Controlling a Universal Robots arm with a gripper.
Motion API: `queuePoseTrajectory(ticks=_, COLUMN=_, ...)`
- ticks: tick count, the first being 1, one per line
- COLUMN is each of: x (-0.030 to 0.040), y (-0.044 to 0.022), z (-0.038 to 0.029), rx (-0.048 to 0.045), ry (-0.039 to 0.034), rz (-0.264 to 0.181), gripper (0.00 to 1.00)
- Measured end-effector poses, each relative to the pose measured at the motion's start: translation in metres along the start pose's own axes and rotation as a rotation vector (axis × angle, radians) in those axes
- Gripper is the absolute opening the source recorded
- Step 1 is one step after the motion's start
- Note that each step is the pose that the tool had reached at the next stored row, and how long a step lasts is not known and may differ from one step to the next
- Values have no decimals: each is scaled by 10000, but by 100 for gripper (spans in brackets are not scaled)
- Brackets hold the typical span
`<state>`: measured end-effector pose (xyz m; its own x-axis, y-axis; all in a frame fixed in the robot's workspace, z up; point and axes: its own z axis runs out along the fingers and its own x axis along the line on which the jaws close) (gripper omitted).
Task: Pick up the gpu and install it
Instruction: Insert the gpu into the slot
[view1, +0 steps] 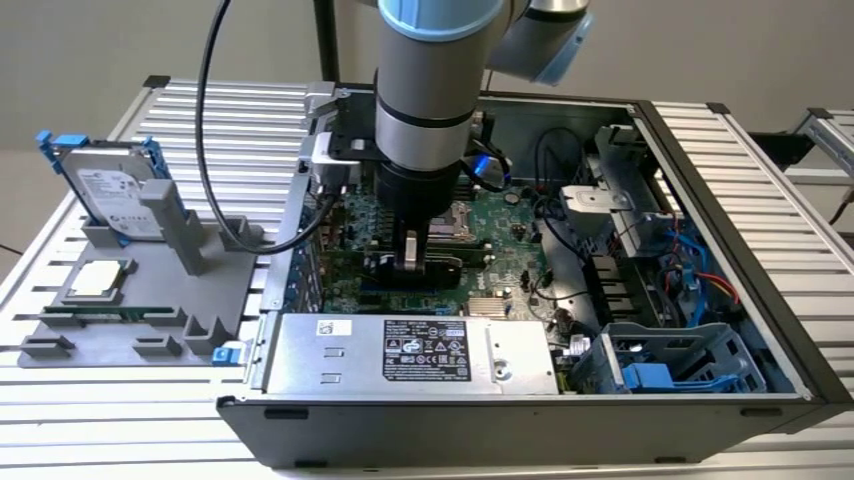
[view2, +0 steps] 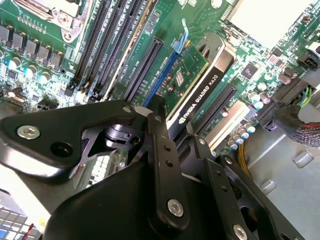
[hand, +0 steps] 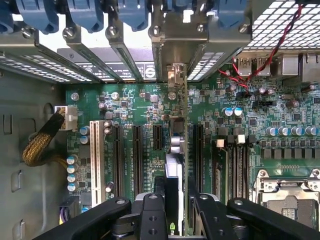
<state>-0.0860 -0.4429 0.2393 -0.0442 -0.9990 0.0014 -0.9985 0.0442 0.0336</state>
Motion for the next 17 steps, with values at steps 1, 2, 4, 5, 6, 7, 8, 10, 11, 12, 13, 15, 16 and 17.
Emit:
queuePoseTrajectory(ticks=1, x=2, y=0, z=-1, rx=0, ry=3, rz=0, gripper=0)
queuePoseTrajectory(ticks=2, x=2, y=0, z=-2, rx=-1, ry=3, rz=0, gripper=0)
queuePoseTrajectory(ticks=4, x=2, y=0, z=-1, rx=0, ry=3, rz=-1, gripper=0)
queuePoseTrajectory(ticks=5, x=2, y=0, z=-1, rx=0, ry=2, rz=-2, gripper=0)
queuePoseTrajectory(ticks=6, x=2, y=0, z=-1, rx=0, ry=2, rz=-2, gripper=0)
queuePoseTrajectory(ticks=7, x=2, y=0, z=5, rx=-1, ry=4, rz=-2, gripper=0)
queuePoseTrajectory(ticks=8, x=2, y=0, z=20, rx=-4, ry=12, rz=-2, gripper=0)
queuePoseTrajectory(ticks=10, x=2, y=-1, z=58, rx=-2, ry=9, rz=-1, gripper=0)
queuePoseTrajectory(ticks=11, x=2, y=-2, z=69, rx=-5, ry=14, rz=0, gripper=0)
queuePoseTrajectory(ticks=12, x=2, y=-2, z=77, rx=-6, ry=15, rz=1, gripper=0)
queuePoseTrajectory(ticks=13, x=3, y=-2, z=79, rx=-5, ry=14, rz=1, gripper=0)
queuePoseTrajectory(ticks=15, x=2, y=-2, z=83, rx=-2, ry=6, rz=1, gripper=0)
queuePoseTrajectory(ticks=16, x=1, y=-2, z=84, rx=-2, ry=5, rz=0, gripper=0)
queuePoseTrajectory(ticks=17, x=1, y=-2, z=84, rx=-1, ry=4, rz=1, gripper=0)
